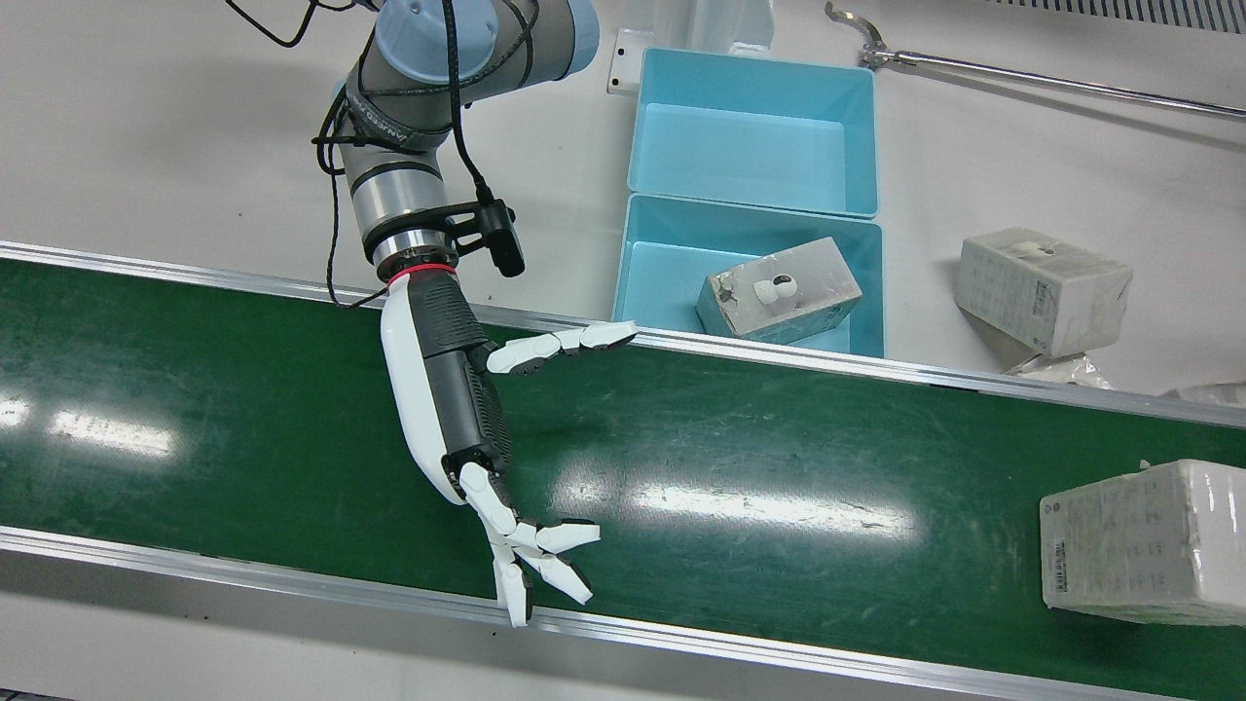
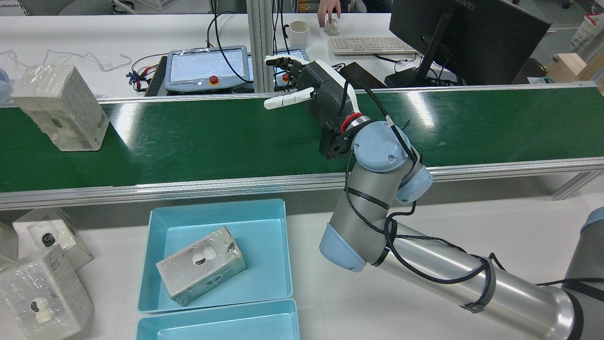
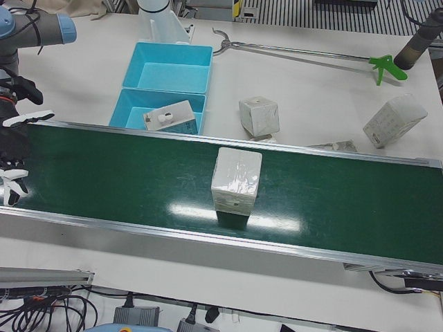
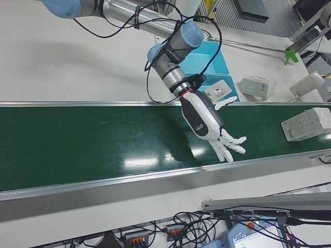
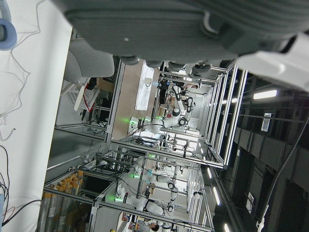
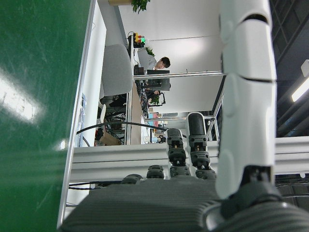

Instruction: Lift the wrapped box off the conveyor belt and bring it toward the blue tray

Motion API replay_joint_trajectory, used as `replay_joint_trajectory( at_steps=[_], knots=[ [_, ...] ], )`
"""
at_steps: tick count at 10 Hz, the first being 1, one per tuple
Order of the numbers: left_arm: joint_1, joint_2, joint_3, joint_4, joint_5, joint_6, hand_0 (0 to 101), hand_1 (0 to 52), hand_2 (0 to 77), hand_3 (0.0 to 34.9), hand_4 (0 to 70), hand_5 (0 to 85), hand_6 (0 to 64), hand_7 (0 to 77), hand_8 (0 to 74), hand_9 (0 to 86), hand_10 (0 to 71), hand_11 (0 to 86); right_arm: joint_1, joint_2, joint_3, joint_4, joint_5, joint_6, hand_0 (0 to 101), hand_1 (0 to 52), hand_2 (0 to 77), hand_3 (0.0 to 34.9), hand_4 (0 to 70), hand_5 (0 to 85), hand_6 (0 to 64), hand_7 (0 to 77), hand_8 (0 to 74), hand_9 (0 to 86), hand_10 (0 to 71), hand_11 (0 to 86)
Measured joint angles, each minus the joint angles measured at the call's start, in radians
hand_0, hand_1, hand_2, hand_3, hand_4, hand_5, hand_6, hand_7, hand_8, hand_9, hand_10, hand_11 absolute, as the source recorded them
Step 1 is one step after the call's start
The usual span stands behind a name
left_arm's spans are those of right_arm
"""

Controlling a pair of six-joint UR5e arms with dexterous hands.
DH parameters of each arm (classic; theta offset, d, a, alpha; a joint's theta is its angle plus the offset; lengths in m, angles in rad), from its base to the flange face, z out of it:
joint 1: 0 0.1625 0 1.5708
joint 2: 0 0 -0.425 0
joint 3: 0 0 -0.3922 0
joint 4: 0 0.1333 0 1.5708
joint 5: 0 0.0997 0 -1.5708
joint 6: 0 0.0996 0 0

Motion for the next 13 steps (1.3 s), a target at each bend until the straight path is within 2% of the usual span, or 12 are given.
replay_joint_trajectory(
  at_steps=[6, 8, 9, 13],
  knots=[
    [0.000, 0.000, 0.000, 0.000, 0.000, 0.000, 0, 0.0, 0.5, 0.0, 0.0, 1.1, 0.5, 0.0, 0.5, 0.5, 0.5, 0.5, -0.002, -0.006, -0.004, 0.001, 0.001, 0.000, 49, 14.2, 9.3, 0.0, 12.5, 32.2, 7.1, 8.7, 1.6, 3.3, 0.0, 1.1],
    [0.000, 0.000, 0.000, 0.000, 0.000, 0.000, 0, 0.0, 0.5, 0.0, 0.0, 1.1, 0.5, 0.5, 0.5, 0.5, 0.5, 0.5, -0.002, -0.006, -0.007, 0.001, 0.004, -0.004, 48, 14.2, 9.3, 0.0, 10.4, 30.5, 7.1, 8.7, 1.6, 4.9, 0.0, 0.5],
    [0.000, 0.000, 0.000, 0.000, 0.000, 0.000, 0, 0.0, 0.5, 0.0, 0.0, 1.1, 0.5, 0.5, 0.5, 0.0, 0.5, 0.5, -0.003, -0.009, -0.008, 0.001, 0.011, -0.005, 48, 14.2, 8.7, 0.0, 10.4, 28.9, 5.5, 6.0, 0.0, 2.7, 0.0, 1.1],
    [0.000, 0.000, 0.000, 0.000, 0.000, 0.000, 0, 0.0, 0.5, 0.0, 0.0, 1.1, 0.5, 0.5, 0.5, 0.0, 0.5, 0.5, -0.012, -0.017, -0.013, 0.002, 0.018, -0.009, 48, 14.2, 7.6, 0.0, 9.3, 29.5, 4.9, 6.0, 0.0, 2.2, 0.0, 0.5]
  ],
)
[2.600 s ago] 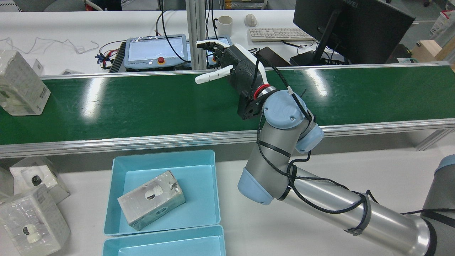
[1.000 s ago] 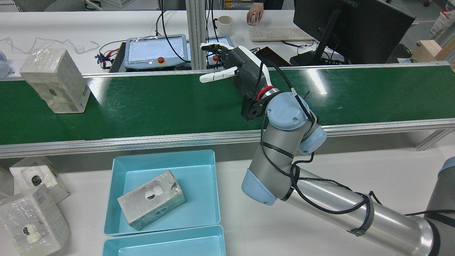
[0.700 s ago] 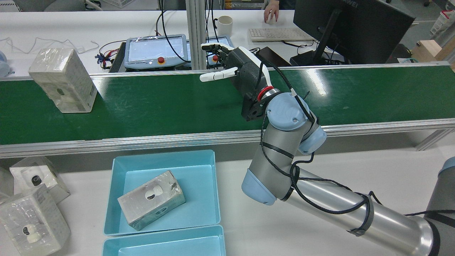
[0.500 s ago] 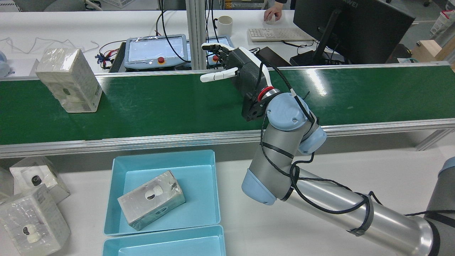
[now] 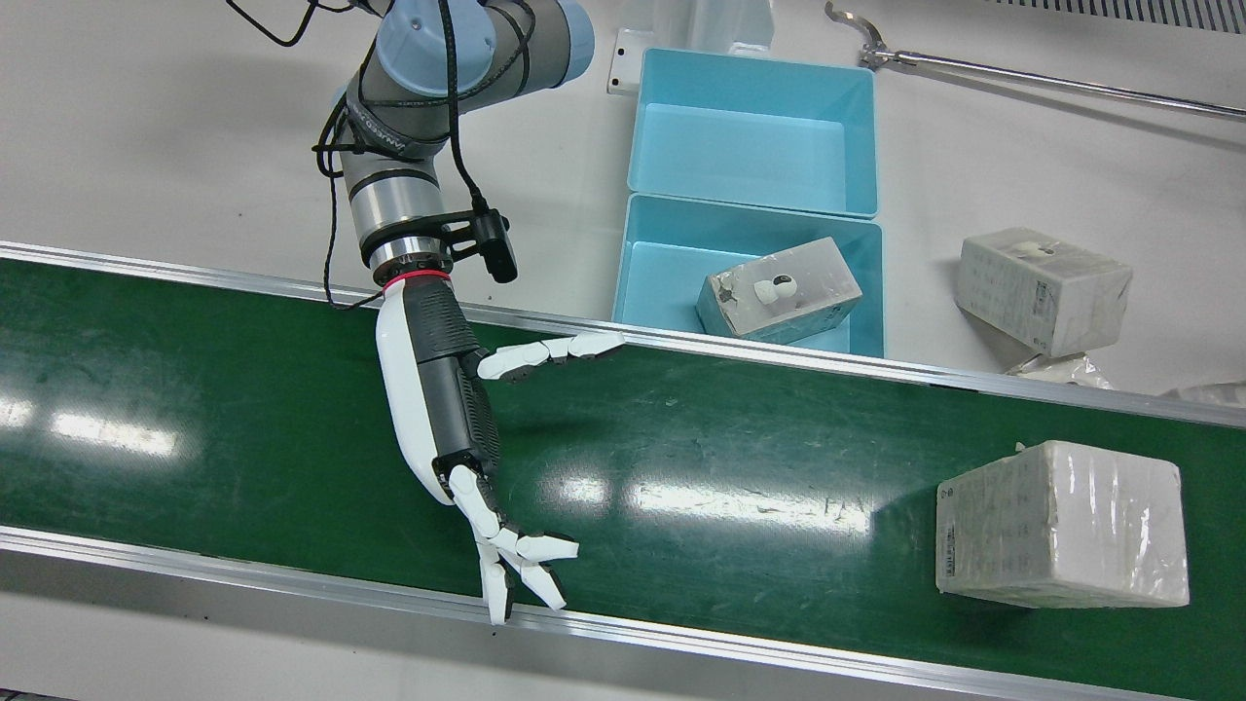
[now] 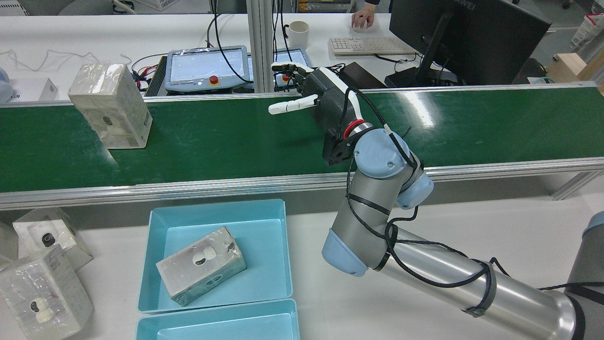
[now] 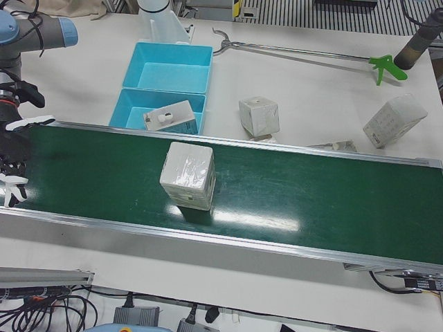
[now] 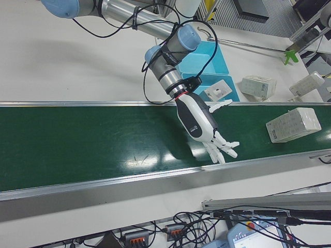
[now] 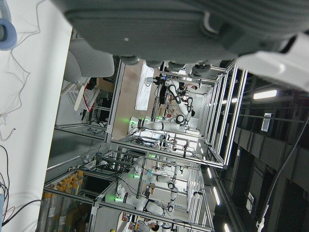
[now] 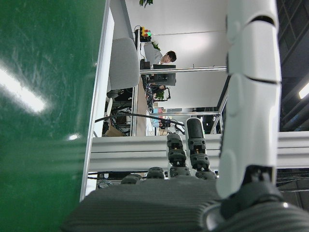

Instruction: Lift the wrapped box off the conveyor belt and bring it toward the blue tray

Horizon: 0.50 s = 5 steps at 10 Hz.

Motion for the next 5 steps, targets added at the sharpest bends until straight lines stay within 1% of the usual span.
replay_joint_trajectory(
  at_steps=[1, 4, 5],
  knots=[
    [0.000, 0.000, 0.000, 0.000, 0.000, 0.000, 0, 0.0, 0.5, 0.0, 0.0, 1.1, 0.5, 0.5, 0.5, 0.0, 0.5, 0.5, -0.001, 0.000, 0.000, 0.000, 0.001, 0.000, 48, 14.2, 8.7, 0.0, 9.3, 29.5, 4.9, 6.0, 0.0, 2.7, 0.0, 0.5],
    [0.000, 0.000, 0.000, 0.000, 0.000, 0.000, 0, 0.0, 0.5, 0.0, 0.0, 1.1, 0.5, 0.5, 0.5, 0.5, 0.5, 0.5, -0.002, -0.003, -0.001, 0.000, 0.001, 0.000, 48, 14.2, 8.7, 0.0, 9.3, 29.5, 4.9, 6.0, 0.0, 2.2, 0.0, 1.1],
    [0.000, 0.000, 0.000, 0.000, 0.000, 0.000, 0, 0.0, 0.5, 0.0, 0.0, 1.1, 0.5, 0.5, 0.5, 0.0, 0.5, 0.5, -0.002, -0.004, -0.001, 0.001, 0.001, 0.000, 48, 14.2, 8.7, 0.0, 9.8, 29.5, 4.9, 6.0, 0.5, 3.3, 0.0, 1.1]
  ],
)
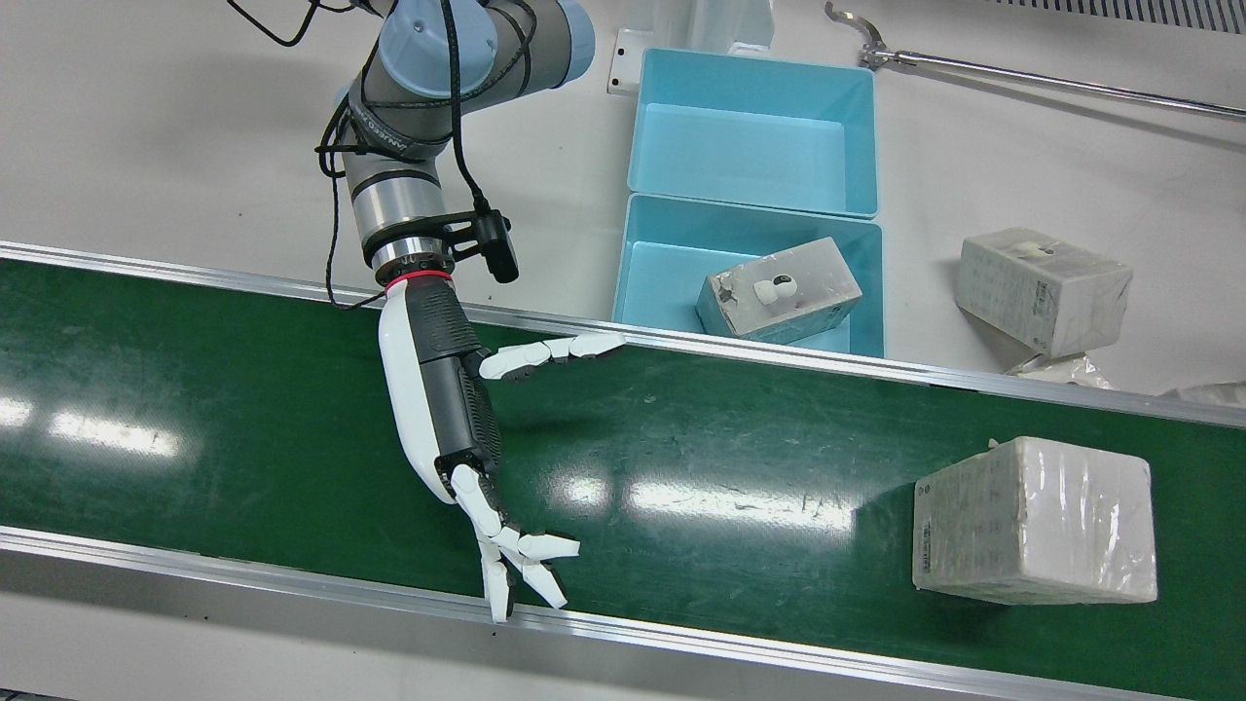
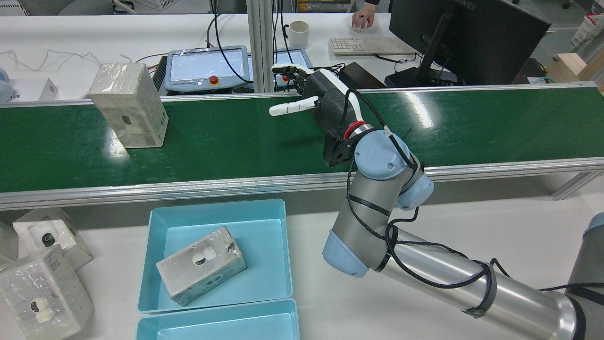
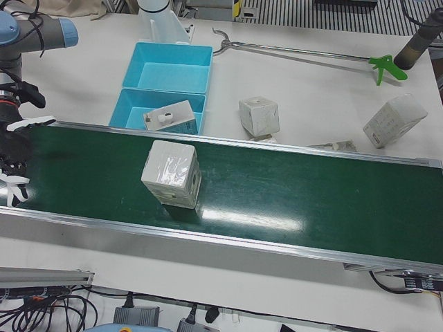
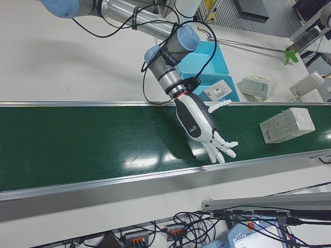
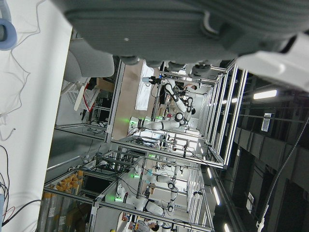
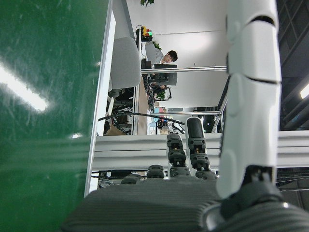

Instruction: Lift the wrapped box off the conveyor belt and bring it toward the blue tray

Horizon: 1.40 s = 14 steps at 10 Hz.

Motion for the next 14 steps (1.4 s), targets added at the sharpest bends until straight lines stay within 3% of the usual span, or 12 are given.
replay_joint_trajectory(
  at_steps=[14],
  knots=[
    [0.000, 0.000, 0.000, 0.000, 0.000, 0.000, 0, 0.0, 0.5, 0.0, 0.0, 1.1, 0.5, 0.5, 0.5, 0.0, 0.5, 0.5, 0.009, -0.011, -0.012, 0.006, 0.001, 0.012, 48, 15.3, 9.8, 0.0, 9.8, 30.5, 5.5, 7.1, 0.5, 2.7, 0.0, 0.5]
  ],
)
